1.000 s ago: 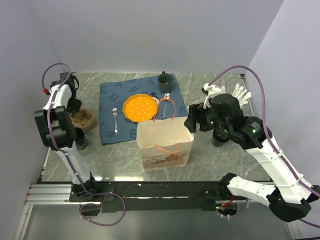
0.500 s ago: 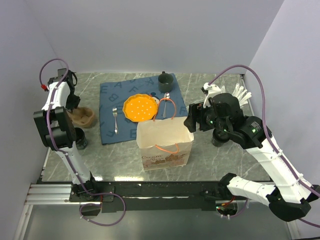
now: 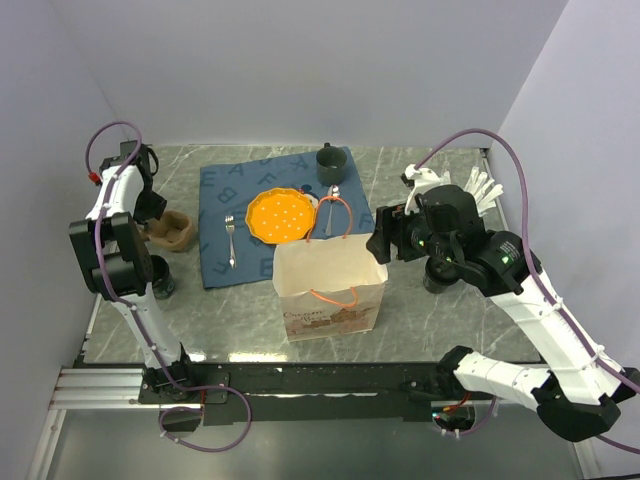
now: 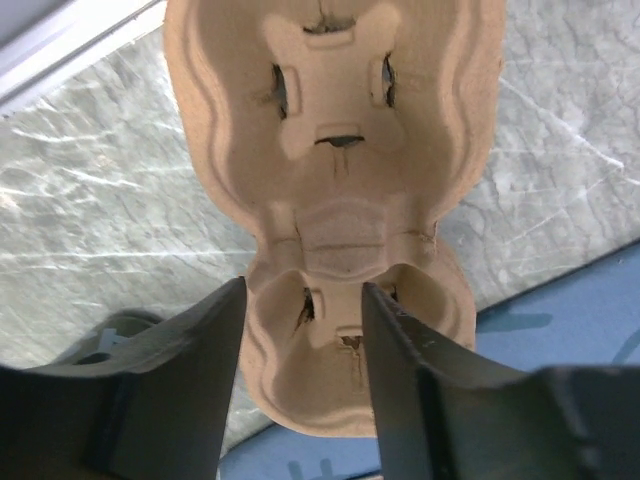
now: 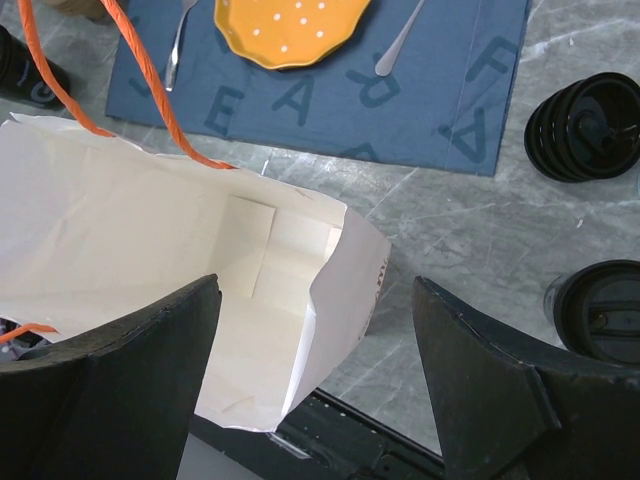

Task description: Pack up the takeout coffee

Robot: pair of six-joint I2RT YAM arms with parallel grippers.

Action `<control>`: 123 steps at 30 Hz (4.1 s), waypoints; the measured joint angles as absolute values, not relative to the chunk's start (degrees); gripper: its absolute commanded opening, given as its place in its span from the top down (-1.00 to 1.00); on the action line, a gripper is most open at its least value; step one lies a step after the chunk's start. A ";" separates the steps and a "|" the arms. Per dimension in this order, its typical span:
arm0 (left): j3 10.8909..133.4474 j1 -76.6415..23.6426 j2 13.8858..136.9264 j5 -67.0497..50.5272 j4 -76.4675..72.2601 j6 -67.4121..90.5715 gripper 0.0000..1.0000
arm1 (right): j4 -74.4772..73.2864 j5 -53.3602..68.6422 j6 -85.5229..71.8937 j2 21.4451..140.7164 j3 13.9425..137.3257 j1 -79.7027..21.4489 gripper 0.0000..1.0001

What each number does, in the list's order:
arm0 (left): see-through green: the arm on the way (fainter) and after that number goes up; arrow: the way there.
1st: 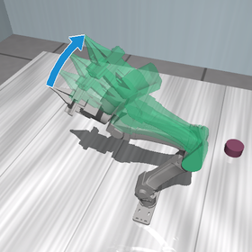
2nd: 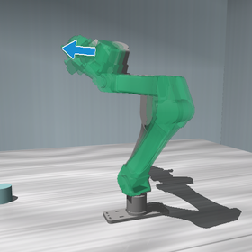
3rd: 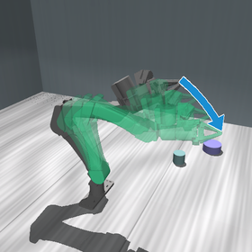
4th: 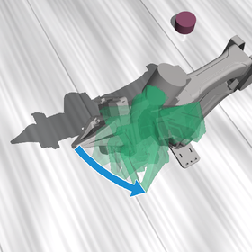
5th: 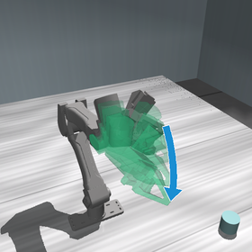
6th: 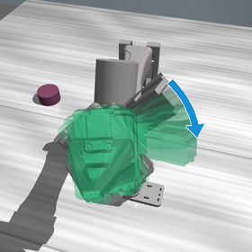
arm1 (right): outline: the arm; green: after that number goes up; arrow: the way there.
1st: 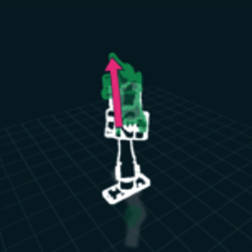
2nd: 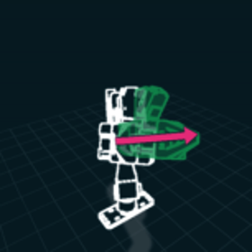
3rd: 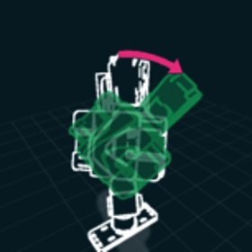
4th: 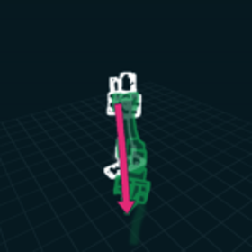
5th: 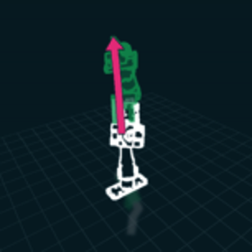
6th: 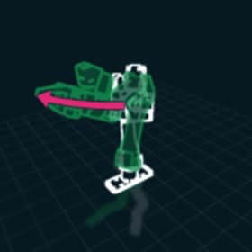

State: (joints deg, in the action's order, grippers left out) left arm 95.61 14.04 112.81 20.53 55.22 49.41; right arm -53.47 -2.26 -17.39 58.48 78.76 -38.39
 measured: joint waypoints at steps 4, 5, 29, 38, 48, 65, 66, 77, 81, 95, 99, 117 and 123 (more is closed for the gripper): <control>96.49 14.04 112.81 21.78 54.96 48.18 -0.16 | -53.47 -2.28 -17.06 58.48 78.76 -38.39 -0.69; 96.73 14.04 112.81 22.09 54.72 47.75 -0.16 | -53.47 -2.31 -16.95 58.48 78.76 -38.39 -0.69; 99.15 14.06 116.53 21.08 53.23 47.79 0.08 | -53.23 -2.81 -15.29 59.81 79.22 -38.39 -0.70; 99.15 14.06 116.86 21.10 53.25 47.77 -0.05 | -53.17 -2.96 -15.31 59.88 79.83 -38.39 -0.70; 99.07 14.06 116.95 21.12 52.97 47.72 0.19 | -53.17 -2.96 -15.33 59.88 79.83 -38.39 -0.70; 103.24 13.78 116.95 22.68 55.99 47.51 0.18 | -53.19 -2.96 -15.42 59.48 79.83 -38.39 -0.70; 103.88 13.78 116.88 23.00 56.01 47.44 0.19 | -53.21 -2.96 -15.49 59.37 79.83 -38.39 -0.70; 103.63 13.78 116.27 22.76 56.88 46.74 0.28 | -53.19 -2.83 -15.57 58.98 79.83 -38.39 -0.70; 104.92 13.78 115.70 22.68 58.59 45.65 0.29 | -53.23 -2.33 -15.57 58.94 79.94 -38.39 -0.70; 106.85 6.13 104.33 17.52 60.71 34.92 0.29 | -54.28 -0.99 -15.59 58.46 83.35 -38.39 -0.69; 106.85 1.02 98.61 13.87 60.66 31.79 0.30 | -54.41 0.23 -15.70 56.88 83.35 -38.39 -0.69; 110.74 -18.17 75.46 -14.55 58.78 24.40 0.39 | -58.19 2.63 -21.19 52.18 86.37 -38.39 -0.67; 107.37 -23.40 69.41 -24.40 52.99 23.40 0.36 | -60.49 2.39 -21.74 51.88 86.65 -38.39 -0.68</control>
State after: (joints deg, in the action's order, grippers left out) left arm 107.37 -23.40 69.41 -24.40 52.99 23.40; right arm -60.49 2.39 -21.74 51.88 86.65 -38.39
